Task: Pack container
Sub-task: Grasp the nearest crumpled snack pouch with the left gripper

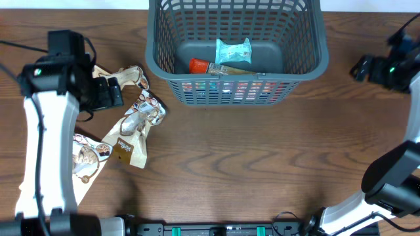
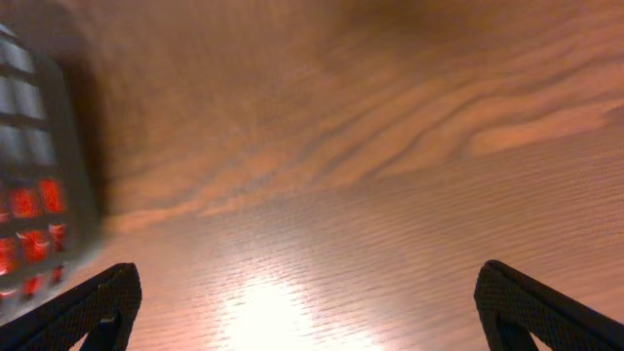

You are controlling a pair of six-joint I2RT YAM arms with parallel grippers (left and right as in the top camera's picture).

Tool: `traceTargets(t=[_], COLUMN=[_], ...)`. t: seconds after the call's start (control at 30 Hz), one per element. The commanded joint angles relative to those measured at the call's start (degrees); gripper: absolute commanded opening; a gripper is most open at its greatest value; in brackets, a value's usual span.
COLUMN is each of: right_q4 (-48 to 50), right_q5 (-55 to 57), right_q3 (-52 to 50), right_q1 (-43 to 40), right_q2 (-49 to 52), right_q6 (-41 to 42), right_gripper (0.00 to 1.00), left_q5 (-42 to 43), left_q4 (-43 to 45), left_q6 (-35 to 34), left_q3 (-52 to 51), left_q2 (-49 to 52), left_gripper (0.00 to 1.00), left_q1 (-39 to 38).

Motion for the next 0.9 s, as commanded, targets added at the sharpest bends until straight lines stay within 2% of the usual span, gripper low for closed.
traceTargets(t=[0.0, 0.17, 0.5, 0.67, 0.87], right_q4=[3.1, 6.0, 6.6, 6.8, 6.6], right_q5=[-1.1, -1.1, -1.1, -1.0, -1.0], right_q3=[-6.6, -11.3, -11.5, -11.5, -11.5], right_q1=[1.1, 1.7, 2.0, 2.0, 2.0], right_q2=[-0.2, -0.2, -0.2, -0.2, -0.2], right_q6=[0.7, 0.6, 0.6, 0.6, 0.6], right_gripper=[0.99, 0.99, 0.99, 0.99, 0.99], left_q5=[1.1, 1.2, 1.3, 1.3, 1.3], left_q4=[-0.8, -0.6, 7.9, 12.4, 17.2], left_q6=[3.6, 8.8, 18.1, 18.3, 17.2], left_q3=[0.5, -0.9, -6.8, -11.8, -17.7], left_q2=[4.4, 10.9, 17.3, 17.3, 17.2], left_gripper=[0.99, 0.99, 0.99, 0.99, 1.0], left_q1=[0.2, -1.0, -8.5, -12.3, -12.6])
